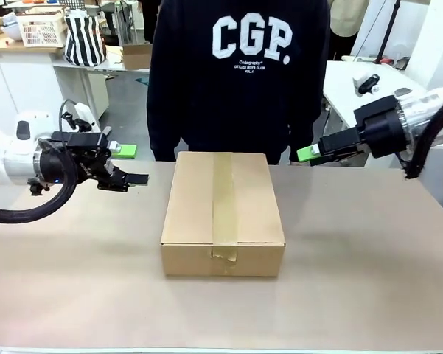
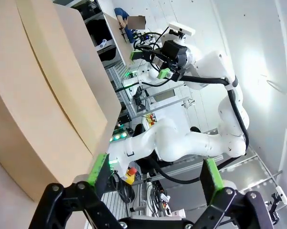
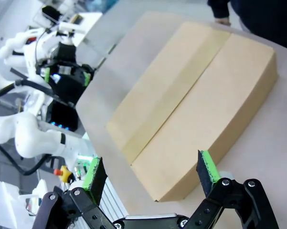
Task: Pack the gift set into the box.
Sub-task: Press and hold the closed box until the human finishes sealing it.
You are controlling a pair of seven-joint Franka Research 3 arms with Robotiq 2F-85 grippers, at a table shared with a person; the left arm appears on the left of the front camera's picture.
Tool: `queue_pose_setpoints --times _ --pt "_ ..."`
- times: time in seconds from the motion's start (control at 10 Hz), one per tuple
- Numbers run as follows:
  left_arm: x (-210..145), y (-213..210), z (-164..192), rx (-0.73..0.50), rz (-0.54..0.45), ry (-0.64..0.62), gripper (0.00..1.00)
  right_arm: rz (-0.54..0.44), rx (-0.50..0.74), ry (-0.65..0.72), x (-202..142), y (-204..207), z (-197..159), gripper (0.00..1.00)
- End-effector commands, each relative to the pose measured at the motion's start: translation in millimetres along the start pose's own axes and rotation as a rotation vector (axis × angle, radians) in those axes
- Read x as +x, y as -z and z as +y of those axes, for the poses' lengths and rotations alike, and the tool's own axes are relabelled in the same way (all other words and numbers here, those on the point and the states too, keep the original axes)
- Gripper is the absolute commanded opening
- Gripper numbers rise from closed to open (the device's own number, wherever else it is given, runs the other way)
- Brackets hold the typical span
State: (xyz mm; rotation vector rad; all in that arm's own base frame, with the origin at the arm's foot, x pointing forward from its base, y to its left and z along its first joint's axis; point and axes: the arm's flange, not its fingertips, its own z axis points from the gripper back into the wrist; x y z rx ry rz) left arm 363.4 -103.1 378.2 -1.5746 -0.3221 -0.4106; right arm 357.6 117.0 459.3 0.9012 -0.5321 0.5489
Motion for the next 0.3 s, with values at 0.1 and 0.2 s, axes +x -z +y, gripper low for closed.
queue_pose_setpoints --times 0.1,0.2 --pt "-0.1 1.0 -0.3 0.0 -0.004 0.002 1.0 -0.002 0.01 -0.017 -0.5 -2.8 -1.6 1.0" --pt "-0.1 1.0 -0.3 0.0 -0.004 0.002 1.0 -0.002 0.01 -0.017 -0.5 -2.8 -1.6 1.0"
